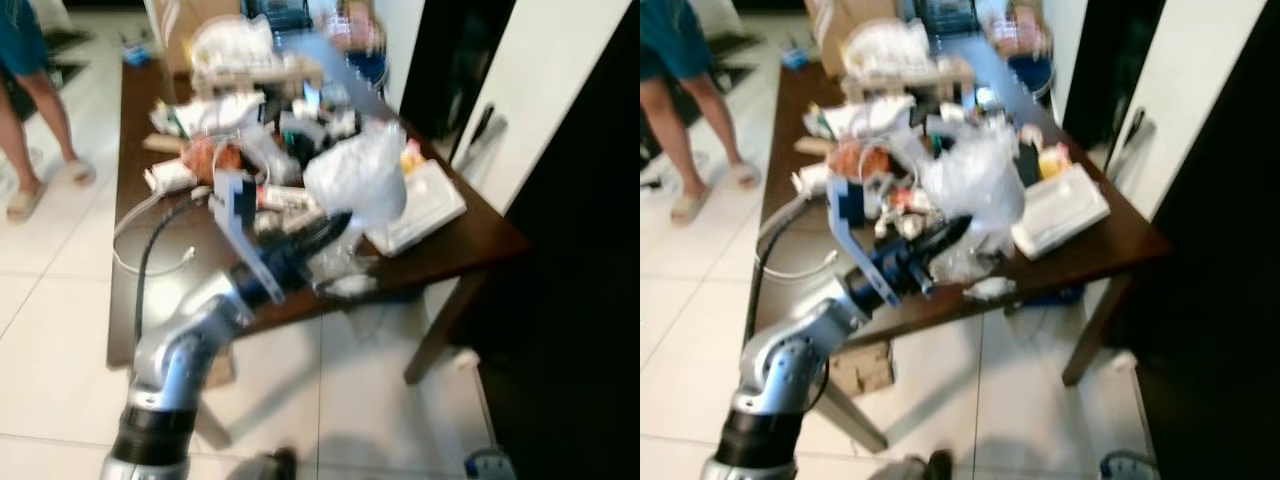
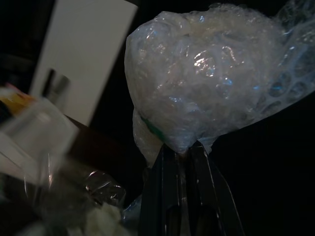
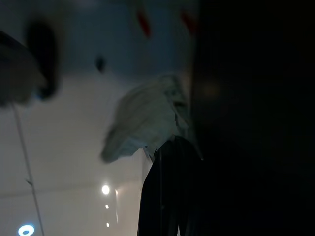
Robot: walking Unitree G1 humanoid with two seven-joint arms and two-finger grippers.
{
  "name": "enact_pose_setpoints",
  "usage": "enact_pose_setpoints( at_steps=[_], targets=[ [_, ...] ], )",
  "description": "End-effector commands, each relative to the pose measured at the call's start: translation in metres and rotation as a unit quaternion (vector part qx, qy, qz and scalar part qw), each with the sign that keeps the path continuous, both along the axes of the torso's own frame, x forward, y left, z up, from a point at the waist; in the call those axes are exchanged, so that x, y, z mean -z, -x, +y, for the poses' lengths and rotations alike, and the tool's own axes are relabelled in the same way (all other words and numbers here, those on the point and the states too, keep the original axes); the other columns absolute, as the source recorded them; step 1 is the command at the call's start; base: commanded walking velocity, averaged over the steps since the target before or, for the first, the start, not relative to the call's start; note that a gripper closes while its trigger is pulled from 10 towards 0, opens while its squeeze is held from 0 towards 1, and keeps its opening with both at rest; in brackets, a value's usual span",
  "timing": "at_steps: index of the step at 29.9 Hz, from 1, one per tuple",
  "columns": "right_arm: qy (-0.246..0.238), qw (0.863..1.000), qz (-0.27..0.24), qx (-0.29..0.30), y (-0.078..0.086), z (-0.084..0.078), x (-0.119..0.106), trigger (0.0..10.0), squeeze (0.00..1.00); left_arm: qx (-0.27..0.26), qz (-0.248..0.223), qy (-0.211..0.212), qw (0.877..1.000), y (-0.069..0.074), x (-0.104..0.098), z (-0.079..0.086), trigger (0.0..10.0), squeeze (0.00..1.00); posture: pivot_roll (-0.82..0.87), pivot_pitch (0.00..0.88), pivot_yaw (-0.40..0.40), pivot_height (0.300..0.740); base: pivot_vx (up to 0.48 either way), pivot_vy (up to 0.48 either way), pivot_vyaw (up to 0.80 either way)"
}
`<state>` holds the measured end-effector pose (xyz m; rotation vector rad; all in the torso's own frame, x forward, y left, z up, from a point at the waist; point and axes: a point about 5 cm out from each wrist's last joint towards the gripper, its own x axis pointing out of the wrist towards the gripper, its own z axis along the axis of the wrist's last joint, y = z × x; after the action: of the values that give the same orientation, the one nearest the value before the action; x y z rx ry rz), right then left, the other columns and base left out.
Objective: Picking trash to rubbish bin
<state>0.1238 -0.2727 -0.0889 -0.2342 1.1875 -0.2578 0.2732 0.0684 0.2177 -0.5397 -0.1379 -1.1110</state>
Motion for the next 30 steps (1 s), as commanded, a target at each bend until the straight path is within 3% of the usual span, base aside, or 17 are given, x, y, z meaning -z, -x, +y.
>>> enact_pose_setpoints(
  at_steps=[1,19,30],
  targets=[
    [-0.008,1.000,0.022,0.005,0.013,0.005,0.006,10.0,0.00,-0.001,0.003,-0.005,1.000,0.001,0.003,0.001,10.0,0.00,0.04,0.114,-0.011,0.740,-0.439,0.000,0.00],
    [-0.029,0.999,0.012,-0.002,0.012,0.007,0.006,10.0,0.00,0.010,0.012,-0.015,1.000,0.001,0.011,-0.005,10.0,0.00,0.03,0.103,-0.012,0.740,-0.421,0.000,0.00],
    [-0.045,0.999,0.004,-0.016,0.006,0.009,0.005,10.0,0.00,0.007,0.015,-0.023,1.000,-0.001,0.017,-0.007,10.0,0.00,0.03,0.102,-0.015,0.740,0.000,0.000,0.15]
  ],
)
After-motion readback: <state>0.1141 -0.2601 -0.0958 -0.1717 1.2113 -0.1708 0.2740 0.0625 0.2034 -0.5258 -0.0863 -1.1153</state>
